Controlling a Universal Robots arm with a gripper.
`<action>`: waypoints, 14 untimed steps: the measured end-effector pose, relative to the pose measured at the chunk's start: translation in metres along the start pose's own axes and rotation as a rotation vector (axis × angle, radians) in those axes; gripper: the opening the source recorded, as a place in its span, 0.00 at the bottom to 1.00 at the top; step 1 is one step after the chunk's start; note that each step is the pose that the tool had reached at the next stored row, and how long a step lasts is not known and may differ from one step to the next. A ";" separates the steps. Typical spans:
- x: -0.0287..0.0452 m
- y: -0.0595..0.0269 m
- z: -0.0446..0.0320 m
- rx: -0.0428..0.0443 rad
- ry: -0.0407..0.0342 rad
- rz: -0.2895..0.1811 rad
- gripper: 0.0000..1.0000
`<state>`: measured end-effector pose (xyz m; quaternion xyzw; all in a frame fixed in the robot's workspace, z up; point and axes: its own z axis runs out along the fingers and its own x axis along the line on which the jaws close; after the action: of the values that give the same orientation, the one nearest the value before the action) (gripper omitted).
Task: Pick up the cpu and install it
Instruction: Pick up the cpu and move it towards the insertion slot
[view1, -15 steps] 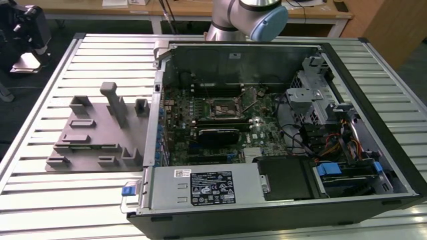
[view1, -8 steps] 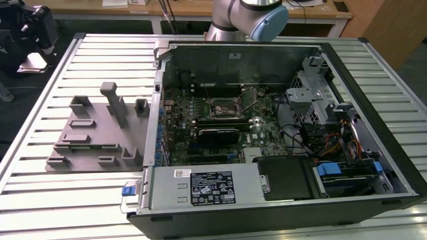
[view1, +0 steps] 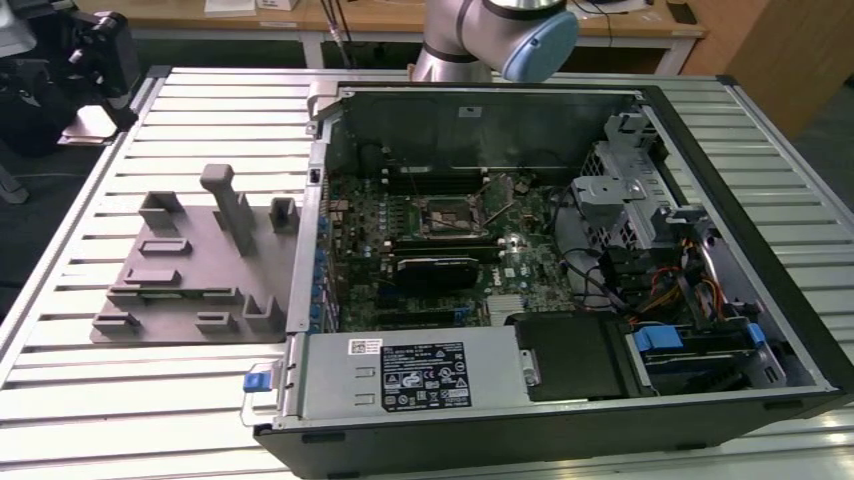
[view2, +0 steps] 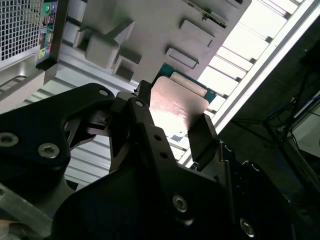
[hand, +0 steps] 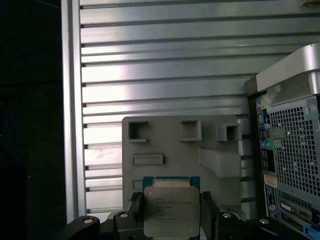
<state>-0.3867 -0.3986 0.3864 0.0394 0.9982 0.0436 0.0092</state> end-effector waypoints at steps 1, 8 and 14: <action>-0.0023 0.0002 0.0001 -0.0001 -0.0001 0.000 0.54; -0.0203 0.0016 0.0005 -0.0001 -0.0001 0.000 0.54; -0.0366 0.0029 0.0008 -0.0001 0.0000 0.000 0.54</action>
<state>-0.3500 -0.3986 0.3864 0.0394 0.9982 0.0436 0.0092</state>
